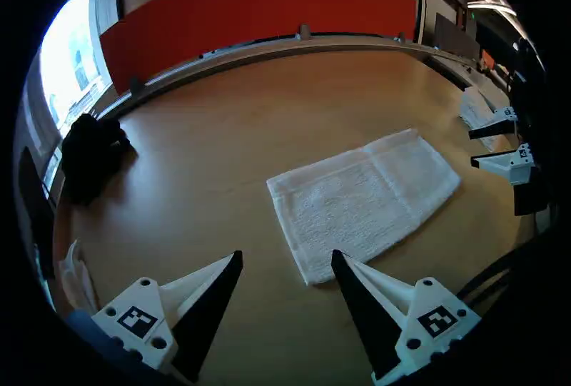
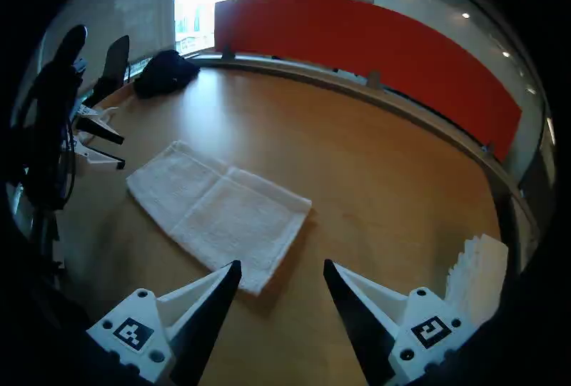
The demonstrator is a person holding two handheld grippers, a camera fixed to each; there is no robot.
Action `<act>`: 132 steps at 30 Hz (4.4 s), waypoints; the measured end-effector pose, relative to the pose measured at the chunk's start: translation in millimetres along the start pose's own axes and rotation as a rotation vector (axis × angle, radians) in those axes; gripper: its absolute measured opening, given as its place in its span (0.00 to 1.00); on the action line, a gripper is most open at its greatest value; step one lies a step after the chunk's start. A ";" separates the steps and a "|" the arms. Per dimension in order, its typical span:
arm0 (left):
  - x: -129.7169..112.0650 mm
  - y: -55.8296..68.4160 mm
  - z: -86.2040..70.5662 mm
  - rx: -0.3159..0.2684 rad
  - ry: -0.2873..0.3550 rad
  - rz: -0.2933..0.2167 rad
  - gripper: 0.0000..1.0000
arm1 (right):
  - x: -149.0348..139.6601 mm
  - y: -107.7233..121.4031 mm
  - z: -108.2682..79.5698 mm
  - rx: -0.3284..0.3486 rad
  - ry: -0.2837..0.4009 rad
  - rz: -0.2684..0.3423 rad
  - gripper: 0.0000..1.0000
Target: Fold towel
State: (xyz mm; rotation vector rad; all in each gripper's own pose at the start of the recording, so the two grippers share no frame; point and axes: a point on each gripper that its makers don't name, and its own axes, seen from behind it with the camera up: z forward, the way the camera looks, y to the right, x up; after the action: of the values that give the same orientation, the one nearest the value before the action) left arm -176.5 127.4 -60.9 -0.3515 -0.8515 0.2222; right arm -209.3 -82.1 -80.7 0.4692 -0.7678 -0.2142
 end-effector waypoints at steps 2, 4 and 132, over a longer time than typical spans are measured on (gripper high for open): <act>-0.1 -0.7 -1.0 0.003 0.002 -0.005 0.92 | 0.3 -0.5 0.3 0.006 0.001 -0.001 0.89; 0.1 -1.8 -2.2 0.005 0.005 -0.011 0.92 | 0.7 -0.7 0.8 0.011 0.003 -0.002 0.89; -50.1 -62.4 -120.2 0.250 0.285 -0.190 0.92 | 32.8 -17.3 0.6 0.190 -0.060 -0.262 0.03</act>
State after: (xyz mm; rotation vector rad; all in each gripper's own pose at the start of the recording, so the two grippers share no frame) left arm -113.3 27.9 -144.3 -0.0645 -0.5631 0.0968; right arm -187.0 -109.1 -68.4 0.7471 -0.7880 -0.4030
